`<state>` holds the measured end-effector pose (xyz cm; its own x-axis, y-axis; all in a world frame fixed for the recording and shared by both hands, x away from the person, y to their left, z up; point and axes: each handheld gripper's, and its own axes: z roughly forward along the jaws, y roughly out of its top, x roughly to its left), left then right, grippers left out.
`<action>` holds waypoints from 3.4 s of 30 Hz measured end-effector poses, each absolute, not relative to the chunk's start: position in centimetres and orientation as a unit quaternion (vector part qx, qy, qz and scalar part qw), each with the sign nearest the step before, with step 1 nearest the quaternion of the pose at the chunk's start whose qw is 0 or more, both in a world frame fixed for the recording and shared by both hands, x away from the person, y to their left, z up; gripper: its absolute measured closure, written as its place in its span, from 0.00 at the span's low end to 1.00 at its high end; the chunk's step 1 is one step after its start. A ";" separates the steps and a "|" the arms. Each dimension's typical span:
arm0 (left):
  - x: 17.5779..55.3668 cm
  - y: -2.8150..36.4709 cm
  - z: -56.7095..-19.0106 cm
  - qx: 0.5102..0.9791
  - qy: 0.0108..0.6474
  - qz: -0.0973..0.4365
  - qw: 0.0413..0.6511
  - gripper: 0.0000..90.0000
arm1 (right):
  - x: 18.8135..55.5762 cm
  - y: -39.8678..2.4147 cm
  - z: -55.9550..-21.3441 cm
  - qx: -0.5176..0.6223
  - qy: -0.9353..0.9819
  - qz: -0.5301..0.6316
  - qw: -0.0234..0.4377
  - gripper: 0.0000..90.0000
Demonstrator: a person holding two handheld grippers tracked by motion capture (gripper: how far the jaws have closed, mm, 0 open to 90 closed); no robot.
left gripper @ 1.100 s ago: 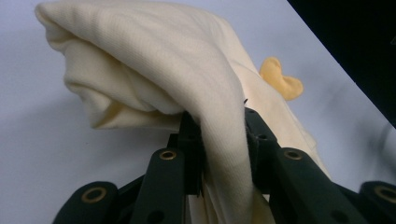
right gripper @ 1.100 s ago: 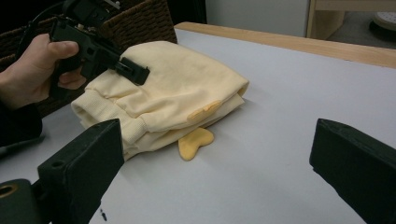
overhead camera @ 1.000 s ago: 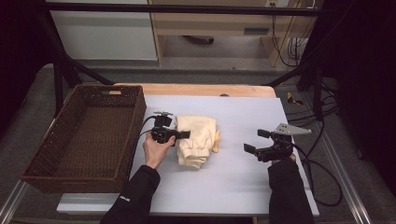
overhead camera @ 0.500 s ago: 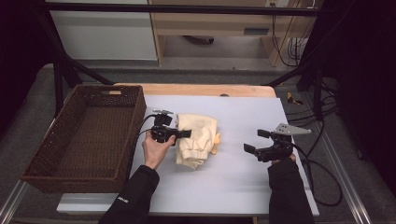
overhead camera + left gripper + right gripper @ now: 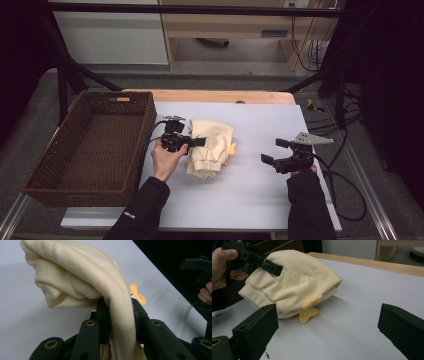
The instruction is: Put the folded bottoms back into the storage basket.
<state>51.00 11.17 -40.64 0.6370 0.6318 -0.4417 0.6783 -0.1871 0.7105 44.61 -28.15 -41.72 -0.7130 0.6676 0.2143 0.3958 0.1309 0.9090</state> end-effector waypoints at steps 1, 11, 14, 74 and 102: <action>50.9 11.2 -40.5 0.770 0.424 -0.024 0.477 0.81 | 44.6 -28.2 -41.7 0.358 0.742 0.553 0.123 0.04; 50.4 11.0 -39.3 0.773 0.412 -0.020 0.481 0.81 | 44.6 -28.2 -41.7 0.358 0.742 0.553 0.123 0.04; 50.3 11.0 -38.9 0.774 0.410 -0.018 0.482 0.81 | 44.6 -28.2 -41.7 0.358 0.742 0.553 0.123 0.04; 47.8 13.9 -33.9 0.775 0.390 -0.004 0.496 0.81 | 44.6 -28.1 -41.7 0.358 0.743 0.552 0.123 0.04; 46.5 16.0 -32.4 0.776 0.386 0.007 0.500 0.81 | 44.6 -28.1 -41.8 0.360 0.743 0.551 0.123 0.04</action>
